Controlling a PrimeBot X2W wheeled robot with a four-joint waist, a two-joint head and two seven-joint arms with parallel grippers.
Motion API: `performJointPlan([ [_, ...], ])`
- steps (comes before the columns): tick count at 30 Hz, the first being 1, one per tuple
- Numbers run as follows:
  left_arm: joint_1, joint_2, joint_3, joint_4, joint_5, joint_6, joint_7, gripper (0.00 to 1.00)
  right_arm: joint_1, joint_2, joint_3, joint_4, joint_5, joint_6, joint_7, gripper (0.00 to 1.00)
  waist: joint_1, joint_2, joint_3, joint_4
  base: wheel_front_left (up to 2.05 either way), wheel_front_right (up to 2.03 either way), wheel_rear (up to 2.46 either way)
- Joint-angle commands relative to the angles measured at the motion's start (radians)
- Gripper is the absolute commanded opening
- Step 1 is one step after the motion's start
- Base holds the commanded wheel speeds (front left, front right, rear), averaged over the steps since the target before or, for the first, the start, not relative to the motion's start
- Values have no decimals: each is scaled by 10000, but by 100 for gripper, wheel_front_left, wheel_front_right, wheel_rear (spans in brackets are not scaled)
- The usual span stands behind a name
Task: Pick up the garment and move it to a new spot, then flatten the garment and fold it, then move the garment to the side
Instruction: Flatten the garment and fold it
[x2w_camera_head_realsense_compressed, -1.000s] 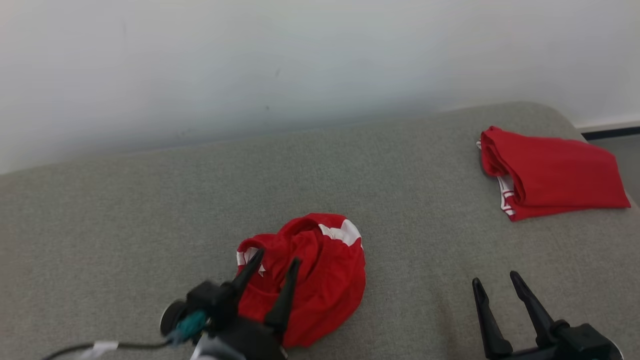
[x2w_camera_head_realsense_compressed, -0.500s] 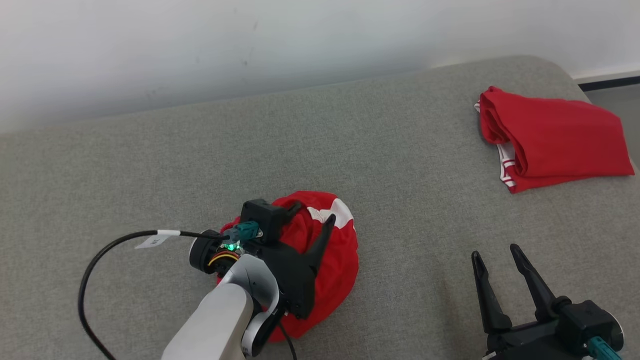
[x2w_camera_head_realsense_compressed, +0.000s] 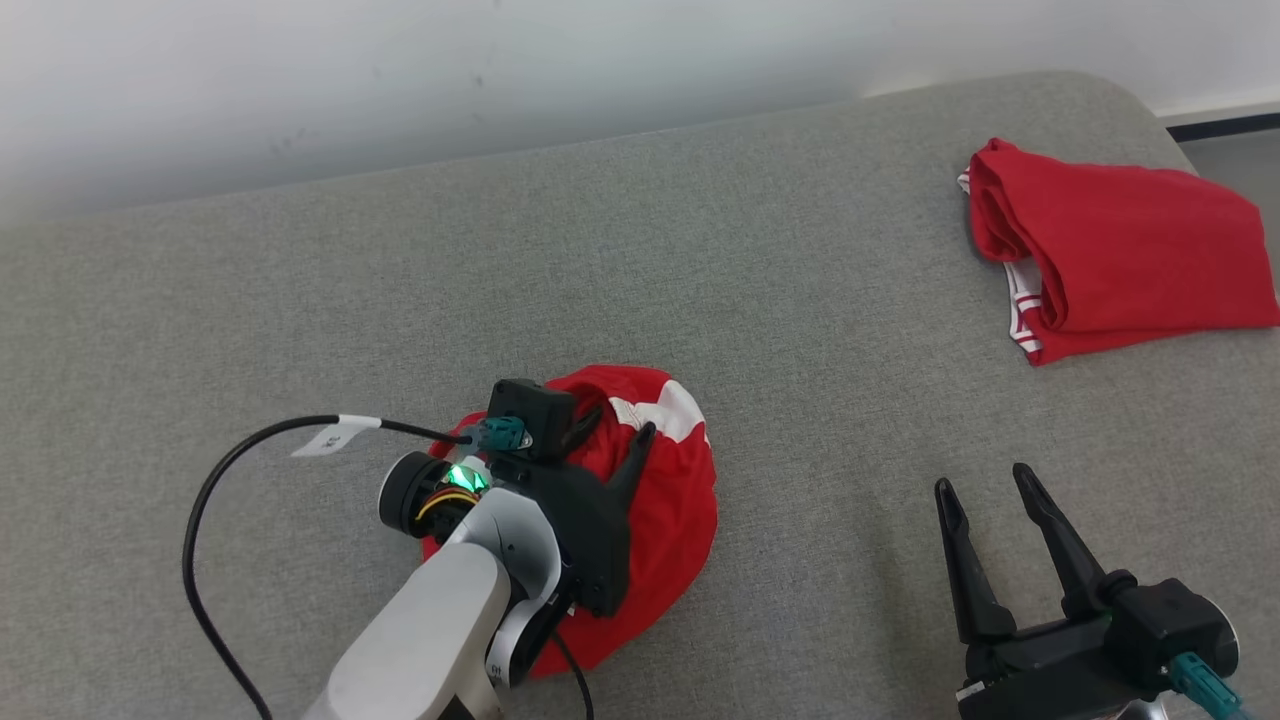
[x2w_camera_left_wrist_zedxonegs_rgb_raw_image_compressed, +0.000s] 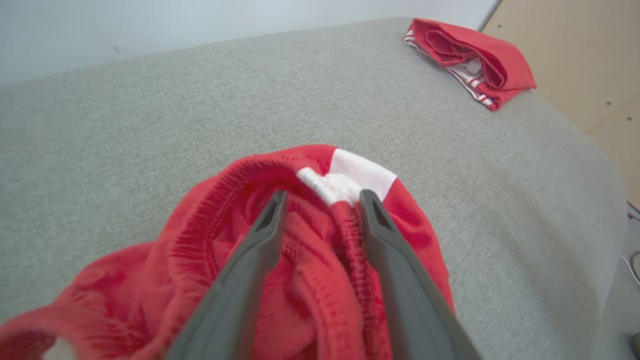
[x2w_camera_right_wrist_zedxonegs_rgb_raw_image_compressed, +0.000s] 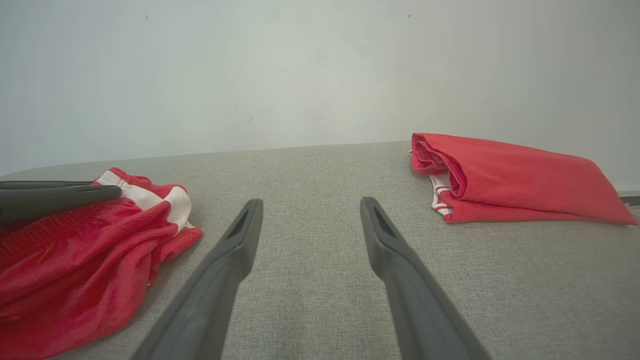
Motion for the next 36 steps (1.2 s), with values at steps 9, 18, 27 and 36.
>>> performJointPlan([
  [9, -616, 19, -429, 591, -432, -1, 42, 0, -282, 66, 129, 80, -51, -4, -7, 100, -1, -2, 69, -270, 0, 0, 0],
  [18, -1420, 14, -375, 162, -2235, -409, -888, 0, -129, 267, 209, 222, 47, -4, -8, 100, -1, -2, -484, -694, 0, 0, 0],
  [27, -3210, 5, -145, -438, -5375, -842, -2046, 0, -70, 331, 309, 278, 126, -4, -8, 100, -1, -2, -961, -1258, 0, 0, 0],
  [36, -2146, 324, -739, 377, -6431, -1724, -2302, 2, 120, 398, 11, 166, 85, -4, -6, 100, -1, -2, -887, -1298, 0, 0, 0],
])
